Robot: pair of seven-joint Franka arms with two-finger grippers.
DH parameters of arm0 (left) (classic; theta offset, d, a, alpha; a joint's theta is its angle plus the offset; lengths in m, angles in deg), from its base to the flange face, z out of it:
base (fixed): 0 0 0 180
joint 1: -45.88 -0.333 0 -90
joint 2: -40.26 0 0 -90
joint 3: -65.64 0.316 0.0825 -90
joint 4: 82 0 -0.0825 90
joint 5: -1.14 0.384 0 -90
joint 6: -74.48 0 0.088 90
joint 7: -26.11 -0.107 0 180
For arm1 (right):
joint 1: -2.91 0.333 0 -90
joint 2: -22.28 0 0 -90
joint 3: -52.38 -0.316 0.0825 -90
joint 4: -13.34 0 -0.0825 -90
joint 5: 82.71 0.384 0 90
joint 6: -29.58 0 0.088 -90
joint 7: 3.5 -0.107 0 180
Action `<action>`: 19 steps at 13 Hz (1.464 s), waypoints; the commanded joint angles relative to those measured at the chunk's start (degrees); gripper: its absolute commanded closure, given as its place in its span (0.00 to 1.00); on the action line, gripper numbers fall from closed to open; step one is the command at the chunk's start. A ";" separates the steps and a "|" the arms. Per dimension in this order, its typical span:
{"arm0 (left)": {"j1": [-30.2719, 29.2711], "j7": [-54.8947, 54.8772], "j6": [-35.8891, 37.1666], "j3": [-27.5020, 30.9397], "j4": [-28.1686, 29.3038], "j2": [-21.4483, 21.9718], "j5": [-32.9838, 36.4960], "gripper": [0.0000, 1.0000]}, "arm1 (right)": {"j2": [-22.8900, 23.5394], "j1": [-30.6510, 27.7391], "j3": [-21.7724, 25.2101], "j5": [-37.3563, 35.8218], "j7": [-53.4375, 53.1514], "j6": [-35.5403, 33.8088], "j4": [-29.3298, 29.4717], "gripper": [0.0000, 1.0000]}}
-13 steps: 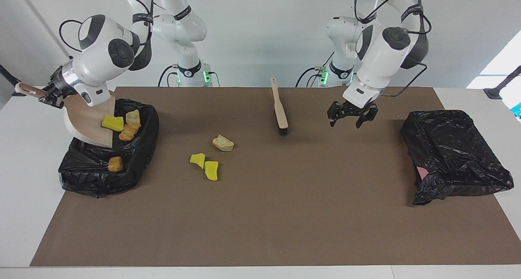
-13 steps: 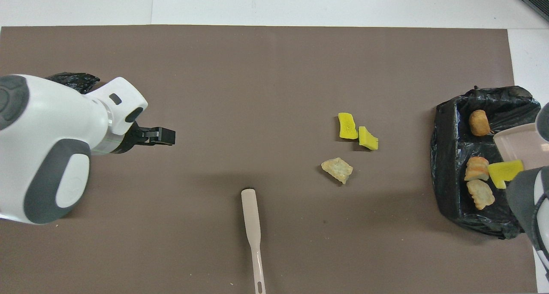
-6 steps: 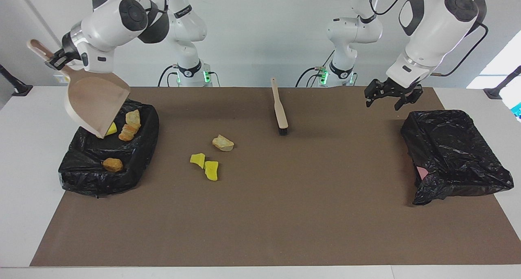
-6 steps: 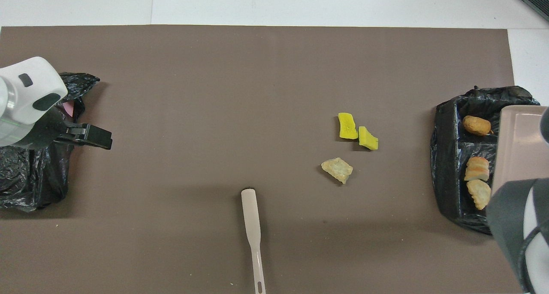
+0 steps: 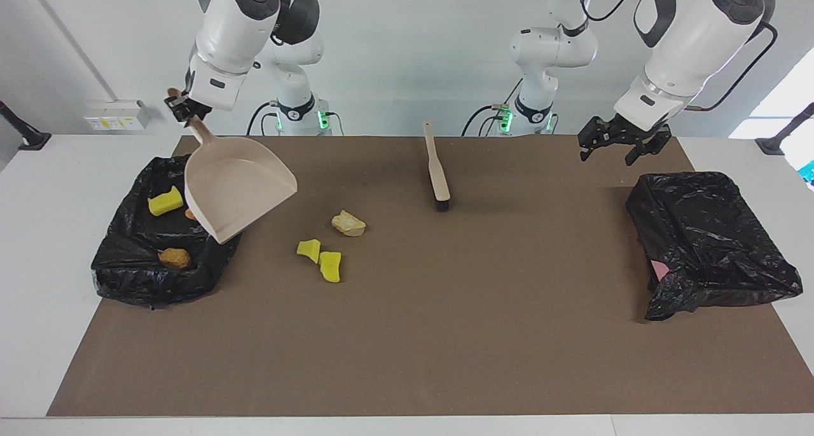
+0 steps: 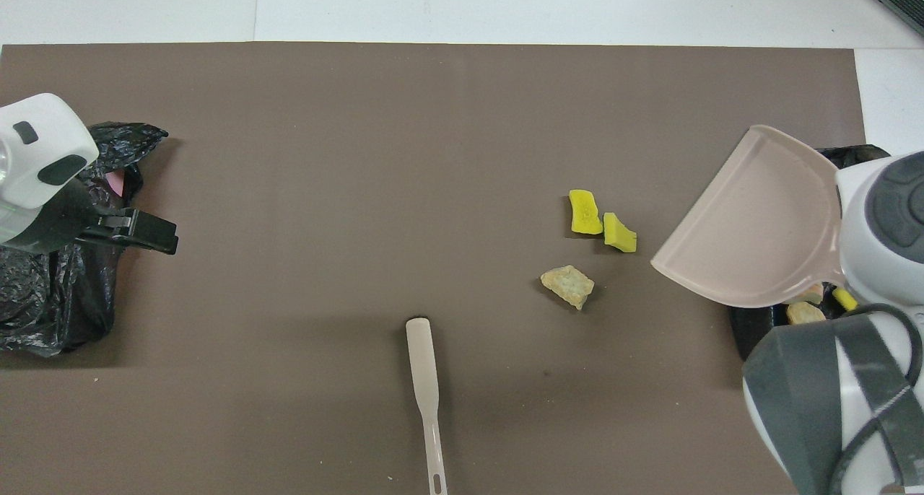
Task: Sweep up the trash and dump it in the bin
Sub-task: 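Bring the empty dustpan back and set it on the table with the right gripper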
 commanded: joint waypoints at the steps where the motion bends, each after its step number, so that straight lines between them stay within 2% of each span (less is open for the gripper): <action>1: -1.24 -0.73 2.29 -0.63 -2.48 -0.44 1.28 0.00 | 3.31 5.66 -0.15 7.78 -22.52 1.01 2.05 1.00; 3: -1.33 -1.09 2.28 -0.63 -1.86 -0.09 1.54 0.00 | 7.09 8.93 -0.32 11.55 -30.85 4.86 5.02 1.00; 4: -1.33 -1.78 2.29 -0.63 -1.86 -0.09 2.06 0.00 | 10.67 11.04 -0.32 14.27 -34.71 6.62 7.04 1.00; 7: -1.24 -3.72 2.20 -0.63 -1.07 0.53 2.95 0.00 | 27.09 19.20 -0.24 14.65 -57.10 7.34 21.69 1.00; 9: -2.03 -3.02 2.28 -0.63 -1.16 0.53 2.77 0.00 | 34.50 21.68 -0.32 15.26 -61.36 10.05 30.15 1.00; 12: -2.12 -3.20 1.76 -0.63 -1.51 0.18 2.86 0.00 | 40.92 25.19 -0.24 19.22 -69.18 20.58 32.02 1.00; 14: -3.00 -3.20 1.06 -0.63 -1.68 0.09 2.86 0.00 | 47.07 28.18 0.29 18.78 -69.72 23.59 35.87 1.00; 17: -3.35 -3.20 1.06 -0.63 -1.68 0.00 2.86 0.00 | 48.76 29.42 0.20 19.30 -70.16 26.49 35.20 1.00; 19: -3.35 -3.20 1.06 -0.63 -1.68 0.00 2.86 0.00 | 48.86 29.69 0.12 19.92 -70.25 33.49 30.81 1.00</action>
